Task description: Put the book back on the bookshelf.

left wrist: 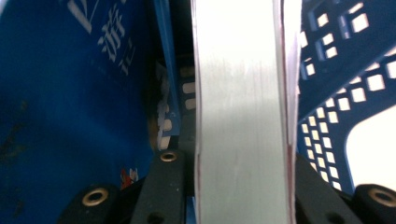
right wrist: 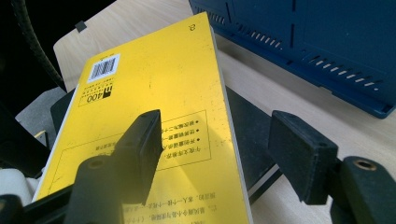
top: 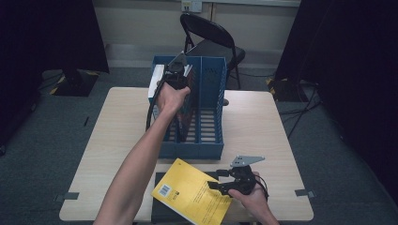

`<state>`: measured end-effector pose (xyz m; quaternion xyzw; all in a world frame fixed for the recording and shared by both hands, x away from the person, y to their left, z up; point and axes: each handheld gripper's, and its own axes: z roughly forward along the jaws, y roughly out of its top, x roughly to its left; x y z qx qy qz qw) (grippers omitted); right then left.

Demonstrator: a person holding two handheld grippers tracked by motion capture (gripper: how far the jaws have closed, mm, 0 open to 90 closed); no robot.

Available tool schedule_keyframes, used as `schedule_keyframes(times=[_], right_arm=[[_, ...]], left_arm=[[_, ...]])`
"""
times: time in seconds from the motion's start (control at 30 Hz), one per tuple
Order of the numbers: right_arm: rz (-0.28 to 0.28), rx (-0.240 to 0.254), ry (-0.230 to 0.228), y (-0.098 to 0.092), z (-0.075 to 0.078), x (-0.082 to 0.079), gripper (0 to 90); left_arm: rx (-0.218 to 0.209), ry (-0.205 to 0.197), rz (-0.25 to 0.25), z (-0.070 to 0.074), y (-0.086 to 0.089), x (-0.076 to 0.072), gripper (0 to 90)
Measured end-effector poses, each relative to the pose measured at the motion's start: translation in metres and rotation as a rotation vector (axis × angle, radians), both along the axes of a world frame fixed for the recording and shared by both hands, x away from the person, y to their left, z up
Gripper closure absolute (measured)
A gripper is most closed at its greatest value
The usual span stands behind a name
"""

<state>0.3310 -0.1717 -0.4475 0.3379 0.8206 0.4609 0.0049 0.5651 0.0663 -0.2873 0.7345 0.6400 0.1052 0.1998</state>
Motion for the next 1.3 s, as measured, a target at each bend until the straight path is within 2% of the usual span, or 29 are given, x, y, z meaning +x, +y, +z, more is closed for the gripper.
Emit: schedule_keyframes(times=[0.07, 0.33, 0.47, 0.53, 0.77, 0.8, 0.97, 1.1, 1.17, 1.3], right_arm=[[-0.001, 0.001, 0.002, -0.001, 0.0, 0.0, 34.7], [0.001, -0.001, 0.005, 0.0, -0.001, 0.0, 34.7], [0.004, 0.0, 0.008, 0.0, -0.002, -0.001, 34.7], [0.005, 0.0, 0.009, 0.001, -0.001, -0.001, 34.7], [0.006, -0.002, 0.011, 0.002, -0.002, -0.001, 34.7], [0.005, -0.002, 0.01, 0.002, -0.002, -0.001, 34.7], [0.002, -0.003, 0.012, 0.002, -0.003, -0.001, 34.7], [0.005, -0.006, 0.012, 0.003, -0.003, -0.001, 34.7], [0.006, -0.007, 0.011, 0.004, -0.003, -0.002, 34.7], [0.005, -0.006, 0.009, 0.004, -0.002, -0.002, 34.6]], left_arm=[[0.009, -0.006, -0.003, -0.001, 0.0, 0.0, 74.4], [-0.01, -0.04, 0.018, -0.001, -0.001, 0.003, 74.3], [0.012, -0.033, 0.004, -0.001, -0.003, 0.002, 74.2], [0.006, -0.04, 0.005, -0.002, -0.002, 0.002, 74.1], [-0.01, -0.026, -0.036, -0.004, 0.003, -0.004, 72.0], [-0.018, -0.036, -0.046, -0.004, 0.003, -0.006, 70.9], [-0.027, -0.038, -0.06, -0.002, 0.005, -0.01, 66.1], [0.0, -0.06, -0.068, 0.001, 0.006, -0.015, 60.1], [-0.001, -0.067, -0.054, 0.001, 0.009, -0.017, 57.1], [-0.014, -0.077, -0.073, 0.002, 0.015, -0.02, 56.8]])
